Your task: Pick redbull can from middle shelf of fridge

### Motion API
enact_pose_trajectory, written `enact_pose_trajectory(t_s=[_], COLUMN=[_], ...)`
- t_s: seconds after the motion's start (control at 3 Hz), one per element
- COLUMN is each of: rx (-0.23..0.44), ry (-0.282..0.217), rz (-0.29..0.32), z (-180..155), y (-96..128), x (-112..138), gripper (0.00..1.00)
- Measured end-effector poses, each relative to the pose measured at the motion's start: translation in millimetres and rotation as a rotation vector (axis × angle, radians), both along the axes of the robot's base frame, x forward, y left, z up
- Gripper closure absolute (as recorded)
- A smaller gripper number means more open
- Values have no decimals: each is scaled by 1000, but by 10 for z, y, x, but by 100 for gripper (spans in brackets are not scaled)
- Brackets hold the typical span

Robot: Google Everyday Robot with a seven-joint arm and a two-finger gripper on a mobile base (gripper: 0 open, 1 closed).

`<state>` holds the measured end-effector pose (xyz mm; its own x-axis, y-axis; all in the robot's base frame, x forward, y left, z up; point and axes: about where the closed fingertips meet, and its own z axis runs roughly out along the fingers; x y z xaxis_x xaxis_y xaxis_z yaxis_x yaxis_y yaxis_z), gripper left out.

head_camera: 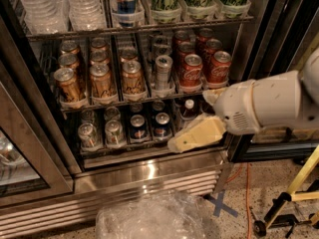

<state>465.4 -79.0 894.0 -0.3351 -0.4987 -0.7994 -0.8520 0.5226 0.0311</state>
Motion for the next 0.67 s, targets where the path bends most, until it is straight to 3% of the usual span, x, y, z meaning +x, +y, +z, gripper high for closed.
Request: enact_pose_trajectory(t_s=[0.67], rx=[125], ry=[-35], rz=[-95], z=[-485], y=[818], x=[-304], gripper=[0])
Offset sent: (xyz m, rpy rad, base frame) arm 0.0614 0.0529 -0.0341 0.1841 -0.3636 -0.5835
